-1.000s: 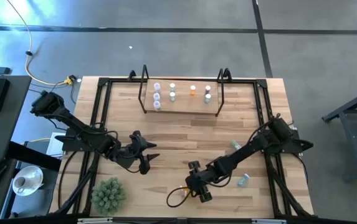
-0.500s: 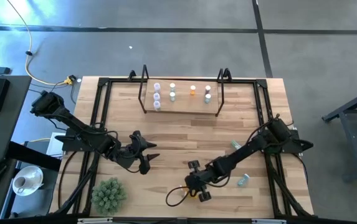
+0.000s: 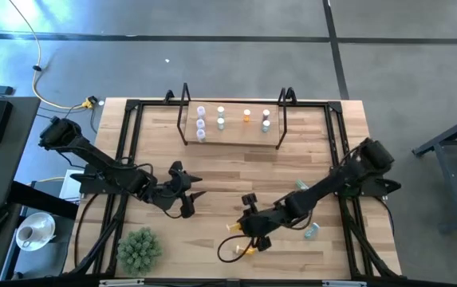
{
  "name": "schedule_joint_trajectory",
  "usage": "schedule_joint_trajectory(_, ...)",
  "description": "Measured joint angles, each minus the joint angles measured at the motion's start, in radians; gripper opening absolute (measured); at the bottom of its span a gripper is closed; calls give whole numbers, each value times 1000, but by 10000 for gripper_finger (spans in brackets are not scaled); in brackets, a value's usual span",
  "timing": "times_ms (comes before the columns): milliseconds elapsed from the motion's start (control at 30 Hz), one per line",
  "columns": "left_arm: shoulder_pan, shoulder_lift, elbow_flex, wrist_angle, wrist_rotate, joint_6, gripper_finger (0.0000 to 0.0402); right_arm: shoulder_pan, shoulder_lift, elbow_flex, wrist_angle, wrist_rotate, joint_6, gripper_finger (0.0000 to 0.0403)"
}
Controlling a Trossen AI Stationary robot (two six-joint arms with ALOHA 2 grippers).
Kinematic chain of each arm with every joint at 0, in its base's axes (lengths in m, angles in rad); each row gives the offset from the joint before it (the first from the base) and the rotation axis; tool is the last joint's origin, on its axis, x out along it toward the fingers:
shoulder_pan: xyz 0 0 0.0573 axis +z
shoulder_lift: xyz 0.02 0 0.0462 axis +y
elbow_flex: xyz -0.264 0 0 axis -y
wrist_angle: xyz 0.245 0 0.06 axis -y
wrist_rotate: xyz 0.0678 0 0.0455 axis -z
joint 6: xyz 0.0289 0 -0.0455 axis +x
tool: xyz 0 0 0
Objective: Pick and place medicine bottles onto shelf by color
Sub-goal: Put the top orange pill bottle on the shelf aligned with the other orange pill bottle
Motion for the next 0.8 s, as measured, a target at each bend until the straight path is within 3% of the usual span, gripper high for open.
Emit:
schedule_joint_trajectory(267, 45, 92, 1, 238, 45, 215, 209, 11, -171, -1, -84, 187, -59, 88)
schedule_joint_trajectory(433, 79, 182, 1, 465, 125, 332, 209, 32, -289, -89, -42, 341, -58, 88)
schedule_joint_trajectory(667, 139, 294, 1, 790, 191, 462, 209, 35, -482, -398, 349, 419, -61, 88)
schedule_joint_trajectory(800, 176, 334, 18, 882, 247, 478, 209, 14, -536, -551, 624, 426, -88, 87)
